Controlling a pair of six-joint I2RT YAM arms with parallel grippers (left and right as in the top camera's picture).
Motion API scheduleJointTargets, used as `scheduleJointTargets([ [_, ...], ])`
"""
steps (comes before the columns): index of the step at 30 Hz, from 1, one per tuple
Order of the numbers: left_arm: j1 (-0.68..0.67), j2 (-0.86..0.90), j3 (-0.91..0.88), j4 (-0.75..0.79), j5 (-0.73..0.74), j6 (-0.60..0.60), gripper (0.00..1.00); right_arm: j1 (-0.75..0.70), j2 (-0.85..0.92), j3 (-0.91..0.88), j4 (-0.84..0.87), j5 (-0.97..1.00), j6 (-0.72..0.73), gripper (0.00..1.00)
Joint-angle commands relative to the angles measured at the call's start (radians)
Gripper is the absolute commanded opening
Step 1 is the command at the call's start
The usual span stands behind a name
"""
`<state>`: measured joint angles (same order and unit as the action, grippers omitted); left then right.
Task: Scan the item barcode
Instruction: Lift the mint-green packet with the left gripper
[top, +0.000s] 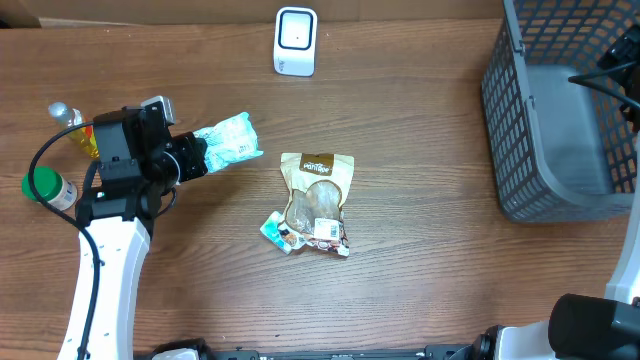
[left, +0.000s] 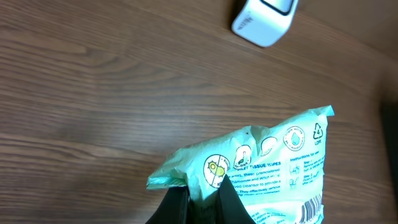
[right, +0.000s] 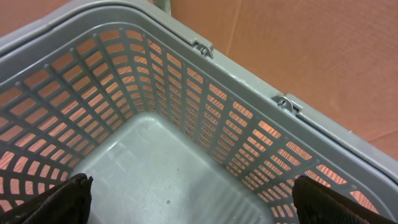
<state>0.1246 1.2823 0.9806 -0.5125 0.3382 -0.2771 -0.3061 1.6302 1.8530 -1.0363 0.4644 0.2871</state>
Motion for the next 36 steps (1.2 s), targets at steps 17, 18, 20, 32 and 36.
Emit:
scheduleJointTargets([
  [17,-0.001,-0.035,0.004,-0.079,0.141,-0.036,0.04,0.000,-0.001,0.005,0.005,0.014,-0.004,1.00],
  [18,-0.001,-0.035,0.004,-0.079,0.134,-0.037,0.04,0.000,-0.001,0.005,0.005,0.014,-0.004,1.00],
  [20,-0.001,-0.035,0.004,-0.077,0.134,-0.039,0.04,0.000,-0.001,0.005,0.005,0.014,-0.004,1.00],
  [32,-0.001,-0.035,0.004,-0.061,0.134,-0.059,0.04,0.000,-0.001,0.005,0.005,0.014,-0.004,1.00],
  [36,-0.001,-0.035,0.004,-0.053,0.132,-0.059,0.04,0.000,-0.001,0.005,0.005,0.014,-0.004,1.00],
])
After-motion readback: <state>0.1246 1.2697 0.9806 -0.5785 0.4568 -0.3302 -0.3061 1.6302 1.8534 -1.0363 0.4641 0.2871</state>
